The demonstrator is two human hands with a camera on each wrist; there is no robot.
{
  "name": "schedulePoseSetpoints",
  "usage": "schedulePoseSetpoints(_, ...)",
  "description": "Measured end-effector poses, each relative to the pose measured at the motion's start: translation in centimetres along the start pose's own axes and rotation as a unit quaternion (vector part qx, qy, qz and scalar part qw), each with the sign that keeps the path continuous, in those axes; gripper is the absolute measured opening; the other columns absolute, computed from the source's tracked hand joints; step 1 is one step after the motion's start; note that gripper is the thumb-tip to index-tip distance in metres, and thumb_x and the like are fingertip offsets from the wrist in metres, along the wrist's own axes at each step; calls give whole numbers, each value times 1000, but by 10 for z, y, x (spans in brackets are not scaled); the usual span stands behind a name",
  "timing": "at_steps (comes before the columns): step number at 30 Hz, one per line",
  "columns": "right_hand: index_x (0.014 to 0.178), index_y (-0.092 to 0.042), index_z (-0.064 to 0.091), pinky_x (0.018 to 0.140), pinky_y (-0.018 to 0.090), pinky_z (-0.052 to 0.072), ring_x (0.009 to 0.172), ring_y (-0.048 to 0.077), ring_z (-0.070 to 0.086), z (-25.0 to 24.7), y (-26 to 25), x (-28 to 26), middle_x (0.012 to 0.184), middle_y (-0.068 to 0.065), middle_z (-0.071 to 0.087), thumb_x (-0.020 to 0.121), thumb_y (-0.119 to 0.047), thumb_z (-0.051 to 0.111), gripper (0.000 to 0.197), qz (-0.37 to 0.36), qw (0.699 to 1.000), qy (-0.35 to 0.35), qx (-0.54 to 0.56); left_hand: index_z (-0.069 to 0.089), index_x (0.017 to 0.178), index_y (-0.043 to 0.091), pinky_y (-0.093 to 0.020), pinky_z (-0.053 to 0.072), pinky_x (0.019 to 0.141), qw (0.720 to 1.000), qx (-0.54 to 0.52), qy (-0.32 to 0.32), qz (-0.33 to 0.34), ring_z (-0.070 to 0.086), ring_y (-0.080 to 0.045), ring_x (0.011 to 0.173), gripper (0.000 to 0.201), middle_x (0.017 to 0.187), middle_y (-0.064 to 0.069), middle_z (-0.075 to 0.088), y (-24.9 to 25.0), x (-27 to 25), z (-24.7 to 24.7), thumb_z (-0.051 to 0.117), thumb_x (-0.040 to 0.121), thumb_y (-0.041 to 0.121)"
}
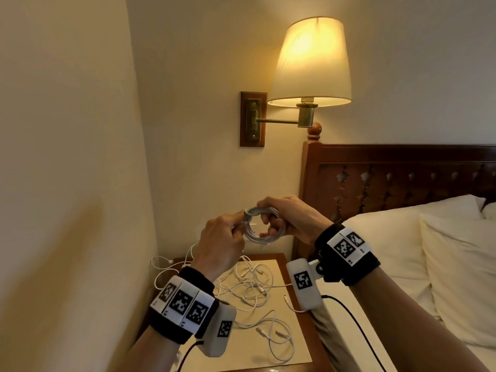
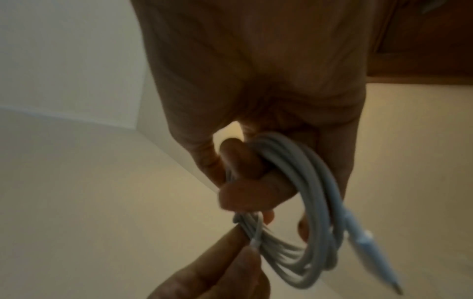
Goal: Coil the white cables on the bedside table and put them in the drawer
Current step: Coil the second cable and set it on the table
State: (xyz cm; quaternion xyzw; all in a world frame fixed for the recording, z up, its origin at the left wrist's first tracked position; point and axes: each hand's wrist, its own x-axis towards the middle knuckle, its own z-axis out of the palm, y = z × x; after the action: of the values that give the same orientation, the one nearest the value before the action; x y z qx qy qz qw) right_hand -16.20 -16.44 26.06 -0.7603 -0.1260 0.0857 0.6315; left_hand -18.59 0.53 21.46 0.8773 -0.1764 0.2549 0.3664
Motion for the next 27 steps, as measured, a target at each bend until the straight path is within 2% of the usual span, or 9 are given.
schedulePoseSetpoints(1, 75, -9, 64, 87, 45, 53, 48, 15, 49, 0, 1, -1, 49, -2, 48, 95, -32, 56, 31, -2, 1000, -5, -7, 69, 114, 27, -29, 39, 63, 1000, 13, 0, -4, 50, -9, 67, 28, 77, 6, 62, 0, 1, 0, 49, 97, 16)
schedulePoseSetpoints(3, 79, -9, 63, 78, 40, 51, 47, 13, 48, 3, 2, -1, 54, -2, 50, 95, -37, 54, 32, -9, 999, 6, -30, 68, 114, 25, -33, 42, 64, 999, 51, -3, -4, 52, -15, 72, 28, 83, 2, 64, 3, 1, -1, 46, 98, 19)
schedulePoseSetpoints(6, 74, -13, 63, 57, 25, 47, 45, 10, 51, 9, 4, 1, 56, -2, 55, 89, -54, 59, 45, -40, 986, 45, -154, 64, 116, 25, -24, 32, 57, 995, 98, 16, 20, 49, -12, 72, 29, 90, 2, 65, 12, -3, 2, 42, 99, 21)
schedulePoseSetpoints(8, 71, -12, 62, 52, 24, 44, 44, 10, 51, 12, 4, 2, 53, -1, 54, 94, -51, 52, 47, -78, 974, 51, -209, 54, 131, 24, -14, 29, 54, 991, 121, 43, 38, 49, -9, 73, 33, 99, 1, 67, 19, -7, 4, 41, 100, 20)
schedulePoseSetpoints(10, 77, -7, 63, 51, 26, 42, 46, 11, 49, 15, 4, 3, 56, 0, 54, 100, -45, 46, 48, -114, 971, 64, -202, 36, 144, 19, -11, 33, 54, 991, 98, 84, 29, 54, -8, 69, 45, 96, 2, 68, 25, -12, 8, 43, 100, 20)
schedulePoseSetpoints(13, 89, 4, 64, 54, 28, 46, 55, 12, 48, 21, 5, 5, 66, 1, 53, 101, -41, 43, 51, -140, 976, 110, -128, 37, 126, 22, -8, 38, 54, 985, -6, 171, 22, 52, -1, 55, 30, 75, 5, 65, 30, -21, 19, 46, 98, 19)
schedulePoseSetpoints(17, 87, 0, 65, 65, 39, 51, 64, 19, 52, 26, 12, 9, 71, 2, 56, 101, -42, 42, 50, -136, 968, 181, -110, 35, 102, 28, -11, 33, 52, 977, 5, 213, 27, 51, -2, 55, 7, 68, 9, 58, 32, -33, 34, 41, 100, 27)
schedulePoseSetpoints(22, 79, -12, 63, 63, 31, 49, 63, 16, 52, 30, 11, 10, 71, 0, 56, 102, -38, 45, 39, -119, 974, 183, -67, 34, 93, 30, -12, 33, 51, 970, -12, 240, 34, 48, -4, 52, 13, 63, 11, 52, 28, -44, 41, 45, 98, 29)
schedulePoseSetpoints(27, 82, -11, 65, 59, 27, 49, 60, 14, 52, 29, 10, 16, 72, 1, 57, 101, -36, 46, 37, -109, 973, 188, -76, 35, 91, 33, -15, 38, 49, 968, -34, 246, 43, 51, -8, 53, 20, 62, 11, 51, 19, -48, 42, 52, 97, 26)
